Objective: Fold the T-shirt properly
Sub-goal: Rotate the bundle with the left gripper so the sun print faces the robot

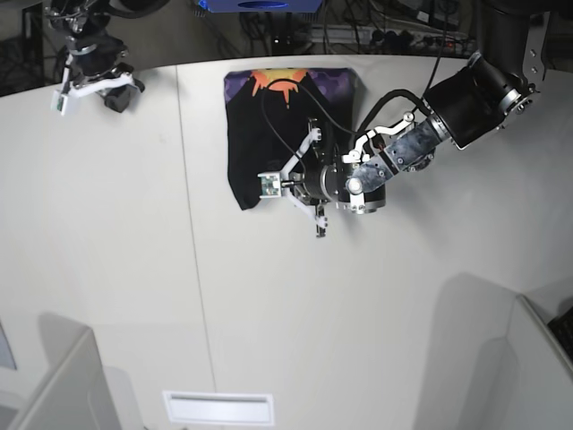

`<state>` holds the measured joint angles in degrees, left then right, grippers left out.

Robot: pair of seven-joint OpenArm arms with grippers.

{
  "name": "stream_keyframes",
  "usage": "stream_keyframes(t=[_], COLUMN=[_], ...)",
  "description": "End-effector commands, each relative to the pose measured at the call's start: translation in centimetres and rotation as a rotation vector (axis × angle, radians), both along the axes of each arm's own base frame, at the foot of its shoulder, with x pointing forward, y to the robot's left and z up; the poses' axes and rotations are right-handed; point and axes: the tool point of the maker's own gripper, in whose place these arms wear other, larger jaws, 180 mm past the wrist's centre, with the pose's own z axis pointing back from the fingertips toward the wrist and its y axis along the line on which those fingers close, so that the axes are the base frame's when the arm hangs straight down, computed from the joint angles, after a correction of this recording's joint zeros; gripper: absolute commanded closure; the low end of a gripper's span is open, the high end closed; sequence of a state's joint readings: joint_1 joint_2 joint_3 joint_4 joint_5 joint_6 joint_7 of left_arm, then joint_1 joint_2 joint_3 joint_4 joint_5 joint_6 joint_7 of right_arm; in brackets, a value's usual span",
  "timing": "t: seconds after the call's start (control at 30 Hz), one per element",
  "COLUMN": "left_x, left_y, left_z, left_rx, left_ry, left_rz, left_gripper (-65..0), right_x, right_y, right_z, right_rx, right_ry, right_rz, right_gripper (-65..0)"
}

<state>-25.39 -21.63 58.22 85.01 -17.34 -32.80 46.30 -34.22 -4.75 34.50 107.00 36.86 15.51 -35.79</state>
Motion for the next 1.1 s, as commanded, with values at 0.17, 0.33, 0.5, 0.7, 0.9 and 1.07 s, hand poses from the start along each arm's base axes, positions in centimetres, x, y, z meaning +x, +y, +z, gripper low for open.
stream_keyframes(t=[0.17, 0.33, 0.5, 0.7, 0.9, 1.07], left_x=[-1.0, -1.0, -0.7, -0.8, 0.6, 2.6], left_y=[-0.3, 0.0, 0.2, -0.1, -0.2, -0.6], left_z=[-0.5, -0.6, -0.6, -0.4, 0.5, 2.3], left_rx=[0.023, 0.027, 0.031, 0.027, 0.028, 0.008], left_ry=[0.022, 0.024, 0.022, 0.018, -0.015, -0.069], left_rz=[-0.030, -0.024, -0.016, -0.024, -0.027, -0.023], left_gripper=[0.0, 0.0, 0.0, 0.0, -16.9, -35.1], right_x=[0.1, 0.1, 0.1, 0.1, 0.1, 0.5], right_y=[0.3, 0.3, 0.3, 0.4, 0.5, 1.7], right_z=[0.6, 0.6, 0.6, 0.6, 0.5, 0.3], right_rx=[0.005, 0.008, 0.008, 0.009, 0.011, 0.031], right_ry=[-0.032, -0.032, -0.032, -0.032, -0.031, -0.033], right_rz=[-0.012, -0.014, -0.014, -0.013, -0.011, 0.021], right_gripper=[0.0, 0.0, 0.0, 0.0, 0.0, 0.0])
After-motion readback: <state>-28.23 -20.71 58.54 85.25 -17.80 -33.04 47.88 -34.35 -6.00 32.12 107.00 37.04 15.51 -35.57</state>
